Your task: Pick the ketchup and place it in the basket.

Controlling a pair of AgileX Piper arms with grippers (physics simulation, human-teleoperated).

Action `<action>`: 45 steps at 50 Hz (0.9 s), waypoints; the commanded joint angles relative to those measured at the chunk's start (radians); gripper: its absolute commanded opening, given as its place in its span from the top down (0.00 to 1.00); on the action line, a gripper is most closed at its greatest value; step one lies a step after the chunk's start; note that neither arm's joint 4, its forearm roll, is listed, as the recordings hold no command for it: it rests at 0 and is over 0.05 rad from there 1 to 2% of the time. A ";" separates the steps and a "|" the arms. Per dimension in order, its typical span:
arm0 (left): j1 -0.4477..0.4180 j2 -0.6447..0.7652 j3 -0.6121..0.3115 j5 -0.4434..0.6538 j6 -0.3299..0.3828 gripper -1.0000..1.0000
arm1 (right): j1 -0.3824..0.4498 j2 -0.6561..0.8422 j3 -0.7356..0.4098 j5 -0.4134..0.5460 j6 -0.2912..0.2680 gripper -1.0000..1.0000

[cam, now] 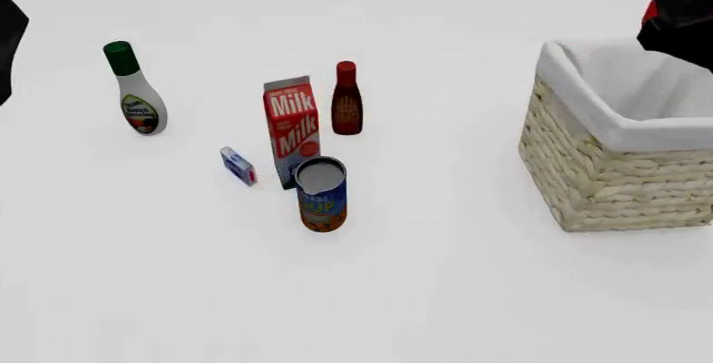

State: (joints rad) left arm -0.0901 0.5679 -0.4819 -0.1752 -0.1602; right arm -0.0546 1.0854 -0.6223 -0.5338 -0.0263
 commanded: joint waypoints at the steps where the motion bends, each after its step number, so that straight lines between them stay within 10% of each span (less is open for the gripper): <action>1: 0.002 -0.003 0.005 -0.001 0.001 0.00 | -0.060 0.032 -0.013 -0.023 0.019 1.00; 45: 0.002 0.005 0.004 -0.010 0.001 0.00 | -0.164 0.250 -0.095 -0.090 0.011 1.00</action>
State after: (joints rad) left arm -0.0864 0.5695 -0.4750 -0.1827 -0.1597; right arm -0.2011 1.2938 -0.6926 -0.6128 -0.0293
